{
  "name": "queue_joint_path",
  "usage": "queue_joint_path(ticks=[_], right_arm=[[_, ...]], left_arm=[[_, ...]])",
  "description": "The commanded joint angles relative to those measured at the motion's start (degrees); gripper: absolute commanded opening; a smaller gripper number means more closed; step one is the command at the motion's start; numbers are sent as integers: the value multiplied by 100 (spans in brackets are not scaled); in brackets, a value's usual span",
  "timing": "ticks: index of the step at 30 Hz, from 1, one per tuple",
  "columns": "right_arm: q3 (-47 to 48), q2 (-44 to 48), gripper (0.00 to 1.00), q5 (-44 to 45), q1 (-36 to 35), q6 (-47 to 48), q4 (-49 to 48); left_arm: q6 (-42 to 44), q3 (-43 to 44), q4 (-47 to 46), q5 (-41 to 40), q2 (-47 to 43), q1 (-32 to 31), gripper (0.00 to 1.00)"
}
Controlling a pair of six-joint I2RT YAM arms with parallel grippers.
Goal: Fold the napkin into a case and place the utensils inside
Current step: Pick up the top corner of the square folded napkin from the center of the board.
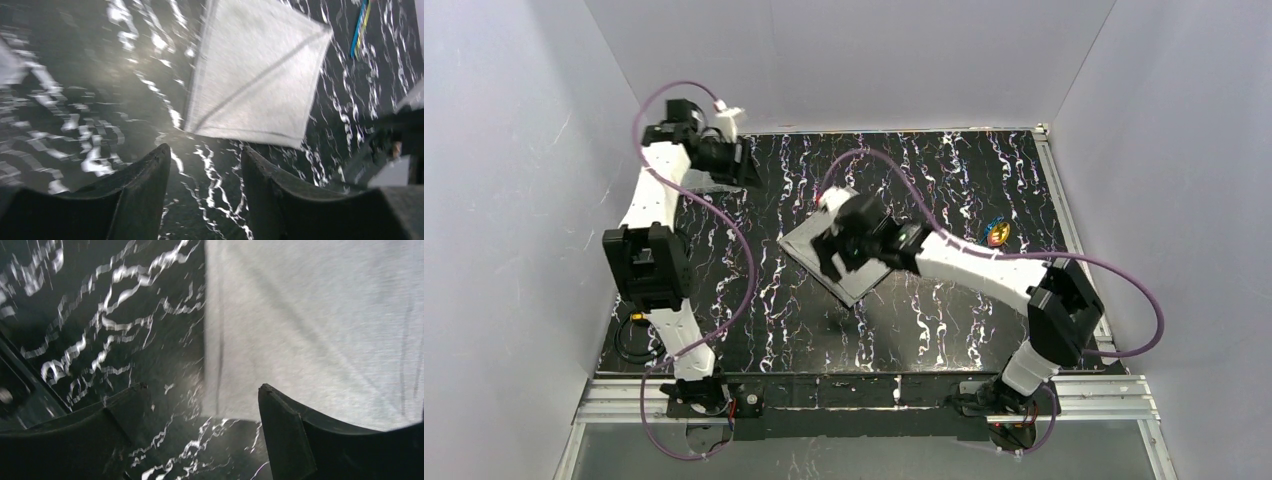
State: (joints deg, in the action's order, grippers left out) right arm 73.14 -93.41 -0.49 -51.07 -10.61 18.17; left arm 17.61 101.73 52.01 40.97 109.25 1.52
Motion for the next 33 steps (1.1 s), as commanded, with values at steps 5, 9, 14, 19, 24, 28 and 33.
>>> queue_joint_path(ticks=[5, 9, 14, 19, 24, 28, 33], right_arm=[[-764, -298, 95, 2350, -1365, 647, 18], [-916, -471, 96, 2624, -1528, 846, -309], [-994, -687, 96, 2700, -1621, 912, -401], [-1171, -721, 92, 2437, -1652, 807, -594], [-1330, -766, 86, 2412, -1657, 691, -557], [-1450, -723, 75, 2359, -1652, 688, -654], [-1558, -718, 60, 2340, -1652, 728, -732]], left_arm=[[-845, 1294, 281, 1227, 125, 1616, 86], [-709, 1196, 328, 1255, 37, 1778, 99], [-164, -403, -1092, 629, -1072, 1536, 99], [600, -868, -1213, 385, -1359, 1180, 99], [1332, -1073, -957, 48, -1246, 716, 99], [2158, -1612, -939, 38, -1165, 407, 98], [3804, -1991, -371, 371, -1045, 199, 99]])
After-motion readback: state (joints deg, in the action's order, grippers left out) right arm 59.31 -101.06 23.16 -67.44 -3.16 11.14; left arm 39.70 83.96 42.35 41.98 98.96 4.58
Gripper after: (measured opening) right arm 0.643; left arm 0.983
